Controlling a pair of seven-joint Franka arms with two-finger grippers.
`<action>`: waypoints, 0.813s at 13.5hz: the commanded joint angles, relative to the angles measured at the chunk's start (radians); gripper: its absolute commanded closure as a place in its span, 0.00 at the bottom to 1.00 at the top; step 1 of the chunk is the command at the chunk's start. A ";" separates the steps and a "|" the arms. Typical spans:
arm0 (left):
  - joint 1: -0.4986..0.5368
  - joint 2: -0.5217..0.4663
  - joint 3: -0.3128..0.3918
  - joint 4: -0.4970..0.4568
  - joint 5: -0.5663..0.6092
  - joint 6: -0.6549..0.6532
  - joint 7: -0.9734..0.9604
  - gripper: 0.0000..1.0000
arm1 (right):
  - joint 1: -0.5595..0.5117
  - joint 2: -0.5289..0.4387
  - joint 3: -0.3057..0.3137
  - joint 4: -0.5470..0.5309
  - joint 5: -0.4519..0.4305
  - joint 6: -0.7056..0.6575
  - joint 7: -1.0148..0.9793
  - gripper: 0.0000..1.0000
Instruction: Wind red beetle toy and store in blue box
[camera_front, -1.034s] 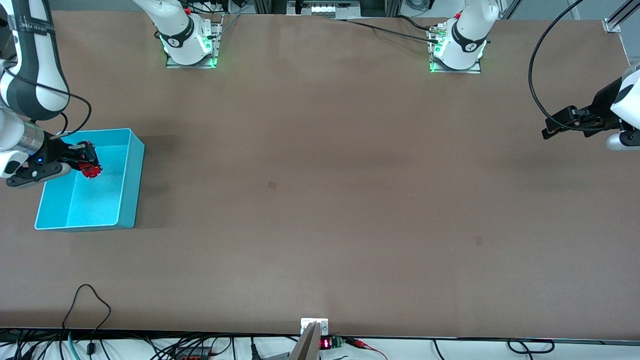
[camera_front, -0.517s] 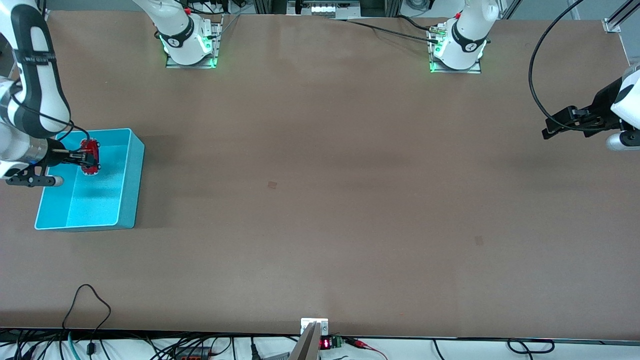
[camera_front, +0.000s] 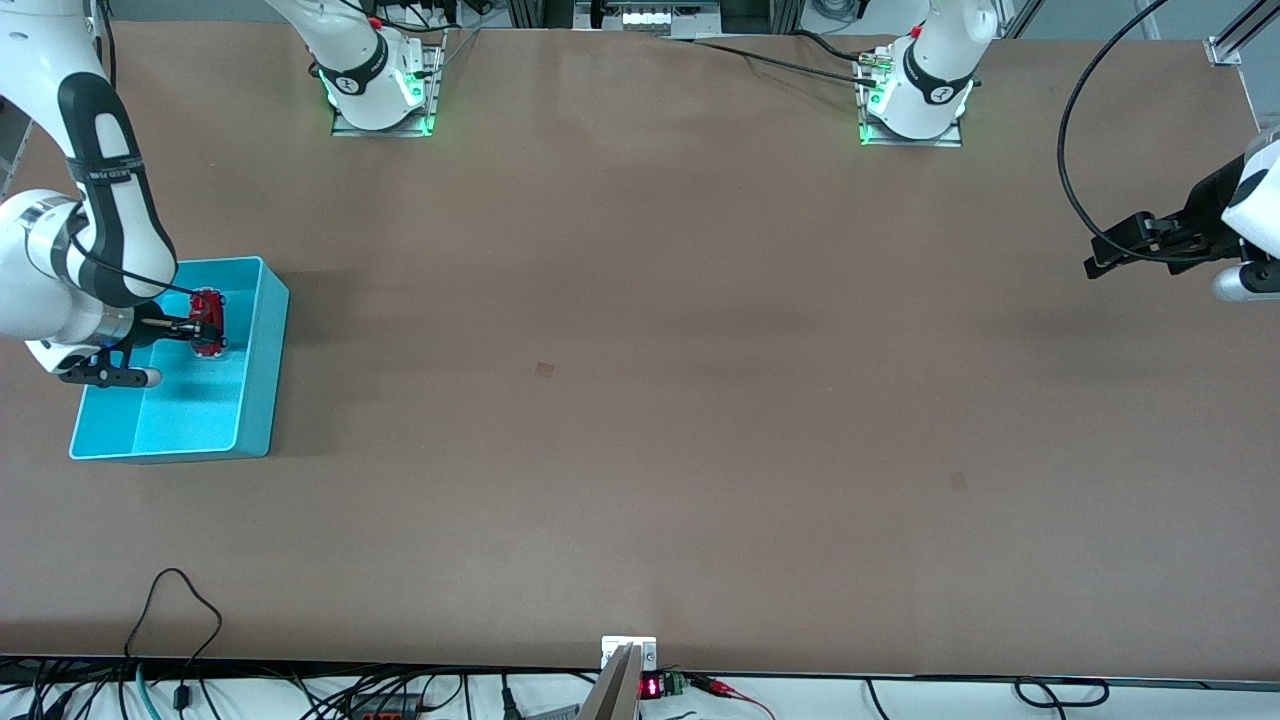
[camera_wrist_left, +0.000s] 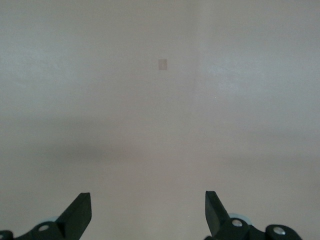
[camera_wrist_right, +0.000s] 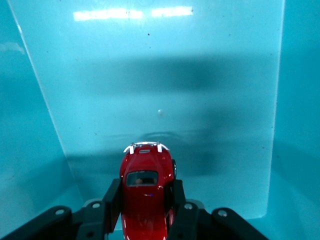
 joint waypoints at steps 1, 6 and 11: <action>0.000 0.004 0.008 0.014 0.000 -0.010 0.021 0.00 | -0.001 -0.006 -0.001 0.006 0.016 -0.006 -0.005 0.47; 0.000 0.006 0.008 0.014 0.000 -0.004 0.021 0.00 | 0.007 -0.064 -0.001 0.031 0.009 -0.021 -0.010 0.00; 0.000 0.004 -0.003 0.012 -0.001 0.022 0.033 0.00 | 0.027 -0.144 0.008 0.244 0.004 -0.279 -0.007 0.00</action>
